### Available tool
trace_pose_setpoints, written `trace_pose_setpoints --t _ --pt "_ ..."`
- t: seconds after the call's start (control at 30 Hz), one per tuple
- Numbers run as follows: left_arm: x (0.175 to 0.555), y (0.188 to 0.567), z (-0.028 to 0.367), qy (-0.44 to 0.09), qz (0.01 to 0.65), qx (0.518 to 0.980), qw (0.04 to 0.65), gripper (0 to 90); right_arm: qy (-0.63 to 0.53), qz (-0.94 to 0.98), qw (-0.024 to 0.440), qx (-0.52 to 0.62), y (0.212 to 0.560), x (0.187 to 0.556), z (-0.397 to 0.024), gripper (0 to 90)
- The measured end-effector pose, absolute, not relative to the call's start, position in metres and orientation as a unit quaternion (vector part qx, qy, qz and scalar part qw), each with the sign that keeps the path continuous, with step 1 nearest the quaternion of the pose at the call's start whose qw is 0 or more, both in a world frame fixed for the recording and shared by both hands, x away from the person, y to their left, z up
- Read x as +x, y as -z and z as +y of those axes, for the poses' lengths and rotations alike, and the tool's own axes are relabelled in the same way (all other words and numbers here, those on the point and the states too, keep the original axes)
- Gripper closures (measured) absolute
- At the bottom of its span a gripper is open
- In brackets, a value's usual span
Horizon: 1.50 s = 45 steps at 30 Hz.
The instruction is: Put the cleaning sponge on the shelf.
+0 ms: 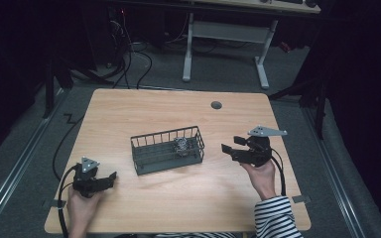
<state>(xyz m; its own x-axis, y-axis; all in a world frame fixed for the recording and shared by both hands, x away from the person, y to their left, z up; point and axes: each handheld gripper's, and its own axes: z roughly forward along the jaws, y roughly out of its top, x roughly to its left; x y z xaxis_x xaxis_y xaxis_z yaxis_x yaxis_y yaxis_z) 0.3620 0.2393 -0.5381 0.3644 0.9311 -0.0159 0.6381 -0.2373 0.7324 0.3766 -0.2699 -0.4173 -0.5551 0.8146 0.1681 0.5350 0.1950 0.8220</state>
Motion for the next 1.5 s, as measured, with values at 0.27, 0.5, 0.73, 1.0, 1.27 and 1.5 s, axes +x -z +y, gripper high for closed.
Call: trace_pose_setpoints --t 0.27,0.5,0.73,1.0,1.27,1.5 --pt "0.362 0.538 0.239 -0.219 0.52 0.755 0.334 18.3 -0.45 0.748 0.156 0.463 0.434 0.363 -0.284 35.2" --pt "0.362 0.538 0.239 -0.219 0.52 0.755 0.334 18.3 -0.446 0.735 0.154 0.487 0.456 0.356 -0.298 35.3" --pt "0.362 0.538 0.239 -0.219 0.52 0.755 0.334 18.3 -0.438 0.73 0.153 0.502 0.471 0.354 -0.304 35.4" --pt "0.362 0.538 0.239 -0.219 0.52 0.755 0.334 18.3 -0.421 0.733 0.164 0.51 0.492 0.353 -0.303 35.3" --pt "0.362 0.538 0.239 -0.219 0.52 0.755 0.334 18.3 -0.406 0.736 0.166 0.516 0.508 0.354 -0.302 35.0" --pt "0.362 0.538 0.239 -0.219 0.519 0.756 0.333 18.2 -0.392 0.741 0.177 0.516 0.518 0.352 -0.298 34.8"
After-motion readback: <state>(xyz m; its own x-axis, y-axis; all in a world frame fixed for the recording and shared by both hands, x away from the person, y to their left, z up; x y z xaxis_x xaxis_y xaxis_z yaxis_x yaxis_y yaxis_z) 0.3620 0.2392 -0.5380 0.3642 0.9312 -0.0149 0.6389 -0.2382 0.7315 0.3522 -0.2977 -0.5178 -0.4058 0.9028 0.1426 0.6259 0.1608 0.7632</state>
